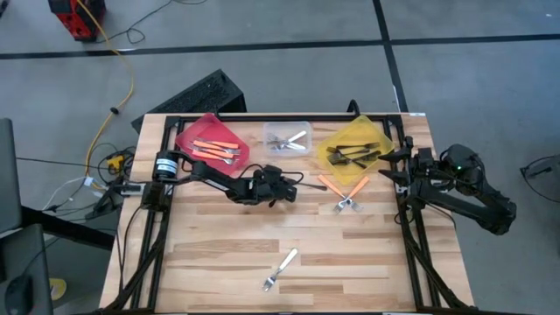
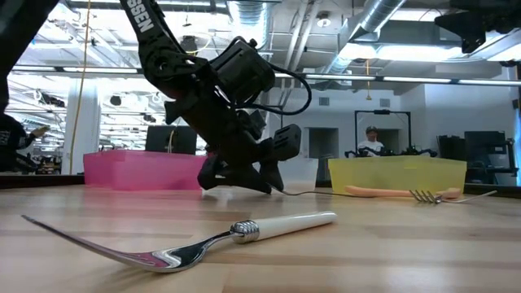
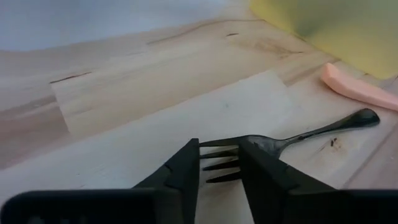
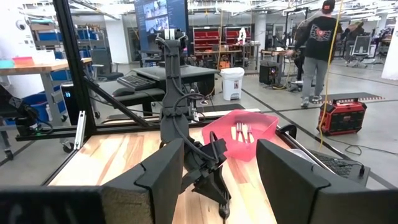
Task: Sort silverware by color (type)
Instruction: Put the black fork into the yellow bin
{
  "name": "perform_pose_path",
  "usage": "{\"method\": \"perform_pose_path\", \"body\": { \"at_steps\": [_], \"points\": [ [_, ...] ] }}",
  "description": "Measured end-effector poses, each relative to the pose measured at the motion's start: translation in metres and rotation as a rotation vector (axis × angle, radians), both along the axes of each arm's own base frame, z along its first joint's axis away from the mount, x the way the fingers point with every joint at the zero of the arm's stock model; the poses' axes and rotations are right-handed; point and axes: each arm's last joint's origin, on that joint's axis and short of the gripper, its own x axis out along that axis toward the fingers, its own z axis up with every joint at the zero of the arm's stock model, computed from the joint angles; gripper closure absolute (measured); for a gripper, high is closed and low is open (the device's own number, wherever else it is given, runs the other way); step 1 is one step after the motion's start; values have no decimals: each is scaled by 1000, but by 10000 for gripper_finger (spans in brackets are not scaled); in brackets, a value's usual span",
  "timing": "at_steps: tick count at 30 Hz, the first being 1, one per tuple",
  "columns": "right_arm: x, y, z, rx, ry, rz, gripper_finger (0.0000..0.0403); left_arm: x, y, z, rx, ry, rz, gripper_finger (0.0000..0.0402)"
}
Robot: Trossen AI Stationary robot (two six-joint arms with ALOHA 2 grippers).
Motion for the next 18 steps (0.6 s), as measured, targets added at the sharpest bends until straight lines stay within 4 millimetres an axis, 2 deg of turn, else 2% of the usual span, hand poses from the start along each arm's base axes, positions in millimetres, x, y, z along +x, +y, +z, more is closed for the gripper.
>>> {"method": "perform_pose_path", "body": {
  "at_steps": [11, 18],
  "points": [
    [0, 0, 0, 0, 0, 0, 177, 4, -4, 3, -13, -35, -48, 383],
    [0, 0, 0, 2, 0, 0, 177, 5, -5, 4, -8, -47, -66, 394]
  ]
}}
